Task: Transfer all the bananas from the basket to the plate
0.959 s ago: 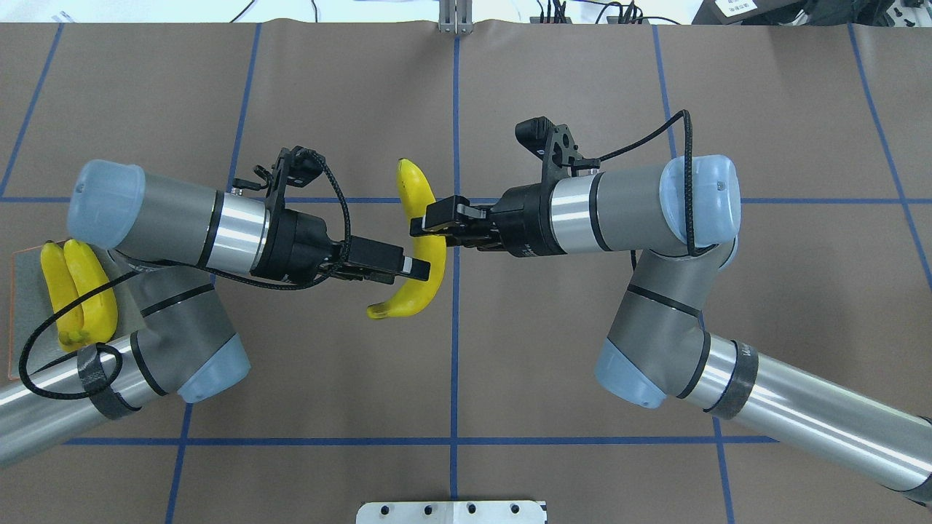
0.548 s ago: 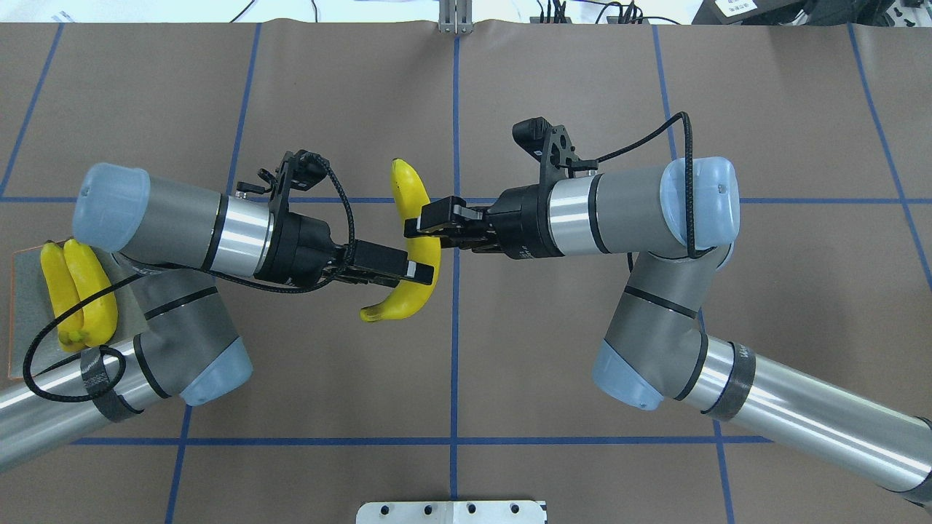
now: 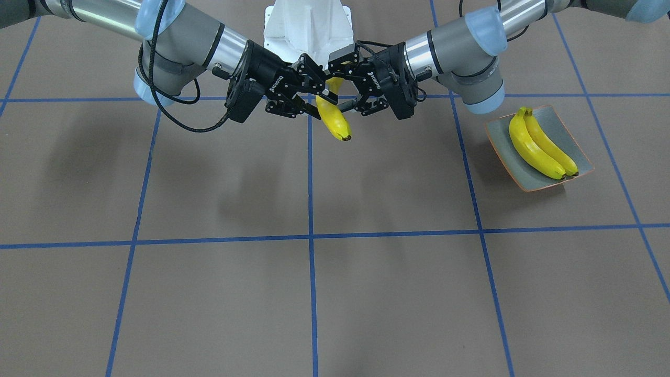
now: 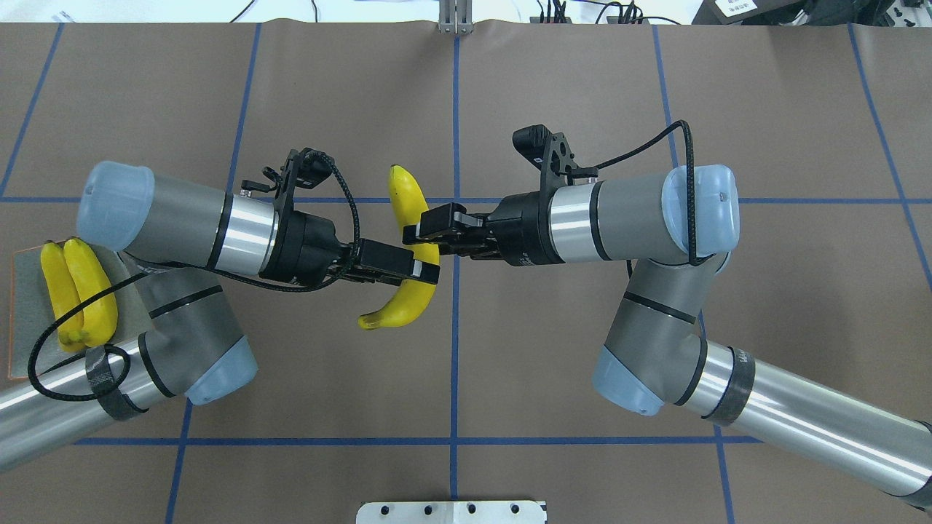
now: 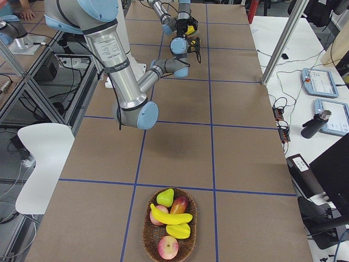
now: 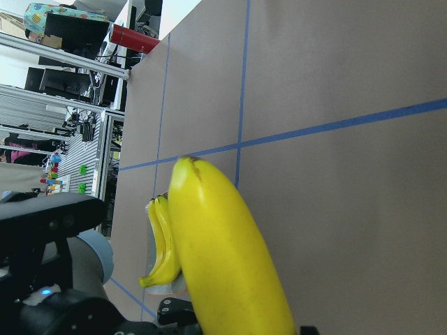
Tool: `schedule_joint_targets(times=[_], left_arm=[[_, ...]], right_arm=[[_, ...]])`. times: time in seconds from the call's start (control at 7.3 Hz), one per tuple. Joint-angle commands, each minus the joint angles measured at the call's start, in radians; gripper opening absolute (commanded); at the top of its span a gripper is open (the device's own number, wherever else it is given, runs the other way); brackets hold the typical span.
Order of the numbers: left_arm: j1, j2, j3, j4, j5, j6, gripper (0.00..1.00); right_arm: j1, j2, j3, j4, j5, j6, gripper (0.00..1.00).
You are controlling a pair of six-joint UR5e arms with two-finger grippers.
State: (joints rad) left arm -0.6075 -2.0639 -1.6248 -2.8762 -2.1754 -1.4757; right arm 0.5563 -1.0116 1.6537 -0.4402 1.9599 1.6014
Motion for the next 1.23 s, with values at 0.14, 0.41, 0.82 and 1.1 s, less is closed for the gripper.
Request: schedule_joint_targets(times=[0.14, 0.41, 0.82, 1.1], left_arm=[[0.002, -0.001, 0.000, -0.003, 0.000, -0.002, 0.01], [0.012, 0.001, 0.005, -0.023, 0.000, -0.002, 0.00], [0.005, 0.008, 0.002, -0.032, 0.002, -0.027, 0.00], [-0.035, 0.084, -0.006, -0.032, 0.002, -0.118, 0.00]], right_arm=[[-0.001, -0.002, 0.001, 0.020, 0.001, 0.003, 0.00], [-0.001, -0.005, 0.002, 0.021, -0.001, 0.006, 0.33], [0.010, -0.063, 0.032, 0.092, -0.001, 0.046, 1.00], [0.060, -0.213, 0.118, 0.120, -0.018, 0.060, 1.00]])
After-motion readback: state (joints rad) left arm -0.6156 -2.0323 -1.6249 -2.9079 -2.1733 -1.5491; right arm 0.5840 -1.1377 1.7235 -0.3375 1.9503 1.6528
